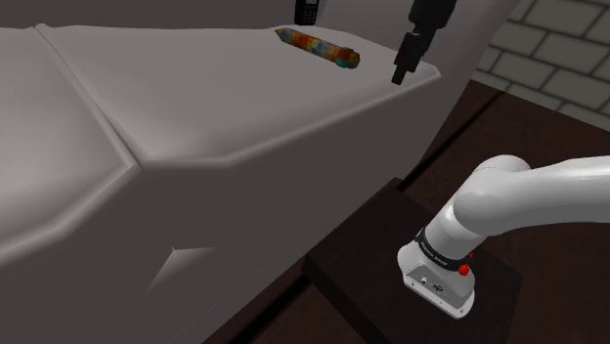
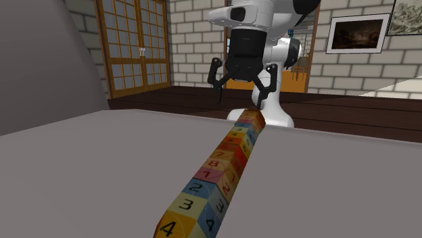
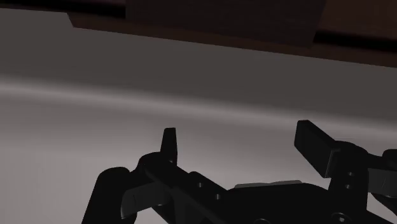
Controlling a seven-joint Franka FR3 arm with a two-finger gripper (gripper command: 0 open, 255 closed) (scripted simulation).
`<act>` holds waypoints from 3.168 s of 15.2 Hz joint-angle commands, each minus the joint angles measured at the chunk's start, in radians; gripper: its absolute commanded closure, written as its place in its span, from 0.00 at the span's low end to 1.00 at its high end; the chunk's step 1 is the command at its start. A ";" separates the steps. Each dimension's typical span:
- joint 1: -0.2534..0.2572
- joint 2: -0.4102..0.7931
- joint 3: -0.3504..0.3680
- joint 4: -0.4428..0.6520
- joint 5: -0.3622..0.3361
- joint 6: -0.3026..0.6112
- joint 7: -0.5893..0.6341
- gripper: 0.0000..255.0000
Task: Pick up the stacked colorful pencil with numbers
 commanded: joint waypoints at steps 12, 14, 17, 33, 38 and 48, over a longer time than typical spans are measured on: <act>-0.018 0.468 0.054 0.415 0.059 0.014 0.122 0.00; -0.019 0.555 0.062 0.510 0.063 -0.001 0.144 0.00; -0.019 0.690 0.072 0.669 0.067 -0.034 0.177 0.00; -0.015 0.822 0.079 0.737 0.072 0.020 0.210 1.00; -0.015 0.822 0.079 0.736 0.072 0.021 0.210 1.00; -0.012 0.865 0.081 0.900 0.066 -0.100 0.216 1.00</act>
